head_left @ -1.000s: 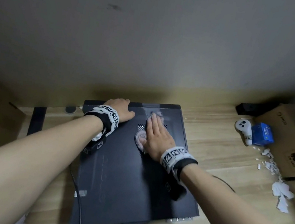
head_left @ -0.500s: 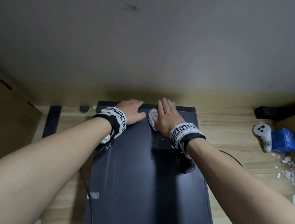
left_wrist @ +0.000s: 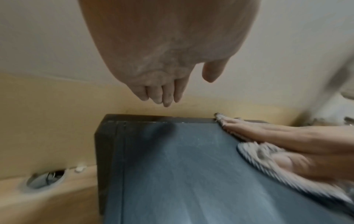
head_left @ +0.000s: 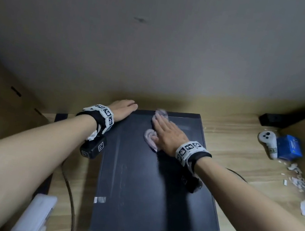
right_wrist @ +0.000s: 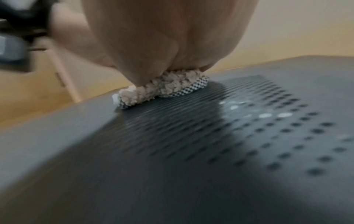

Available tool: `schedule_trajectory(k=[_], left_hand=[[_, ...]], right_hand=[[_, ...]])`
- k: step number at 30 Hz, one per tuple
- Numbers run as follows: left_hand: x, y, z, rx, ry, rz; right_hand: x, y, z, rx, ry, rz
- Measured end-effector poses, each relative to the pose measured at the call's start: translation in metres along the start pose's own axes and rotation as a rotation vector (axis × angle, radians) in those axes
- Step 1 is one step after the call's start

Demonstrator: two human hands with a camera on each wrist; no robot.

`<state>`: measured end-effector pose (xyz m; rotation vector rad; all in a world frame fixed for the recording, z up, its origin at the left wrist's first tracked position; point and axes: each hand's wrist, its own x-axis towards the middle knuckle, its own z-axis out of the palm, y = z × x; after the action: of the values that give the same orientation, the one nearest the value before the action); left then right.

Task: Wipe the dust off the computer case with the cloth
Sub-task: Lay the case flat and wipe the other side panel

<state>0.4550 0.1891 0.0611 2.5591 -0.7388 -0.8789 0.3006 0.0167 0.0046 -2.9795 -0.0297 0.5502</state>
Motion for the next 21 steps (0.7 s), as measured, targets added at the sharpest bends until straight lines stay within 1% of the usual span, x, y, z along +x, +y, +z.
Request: schedule_trajectory(k=[2, 5, 6, 8, 10, 12, 14, 17, 19, 21], left_hand=[[-0.007, -0.013, 0.003, 0.013, 0.021, -0.04], [-0.006, -0.034, 0.014, 0.085, 0.035, -0.092], [-0.004, -0.039, 0.017, 0.078, 0.049, -0.118], [0.0, -0.045, 0.024, 0.059, 0.081, -0.115], [-0.005, -0.045, 0.026, 0.041, 0.092, -0.084], [-0.006, -0.047, 0.025, 0.039, 0.076, -0.056], [-0.003, -0.05, 0.021, 0.065, 0.045, -0.04], [0.0, -0.049, 0.012, 0.07, 0.017, -0.037], [-0.001, -0.044, 0.01, 0.094, 0.021, -0.035], [-0.004, -0.04, 0.01, 0.102, 0.011, -0.038]], right_hand=[[-0.004, 0.028, -0.001, 0.035, 0.005, 0.145], [-0.021, 0.057, -0.001, 0.102, -0.024, 0.312], [-0.025, 0.06, -0.003, 0.128, -0.031, 0.345], [-0.024, 0.06, -0.006, 0.164, -0.047, 0.372], [-0.016, 0.049, -0.014, 0.215, -0.034, 0.331], [-0.003, 0.026, -0.02, 0.259, 0.036, 0.231], [0.015, -0.004, -0.021, 0.237, 0.102, 0.116], [0.042, -0.039, -0.015, 0.148, 0.136, -0.009], [0.051, -0.039, -0.012, 0.1, 0.109, -0.05], [0.05, -0.026, -0.01, 0.076, 0.082, -0.061]])
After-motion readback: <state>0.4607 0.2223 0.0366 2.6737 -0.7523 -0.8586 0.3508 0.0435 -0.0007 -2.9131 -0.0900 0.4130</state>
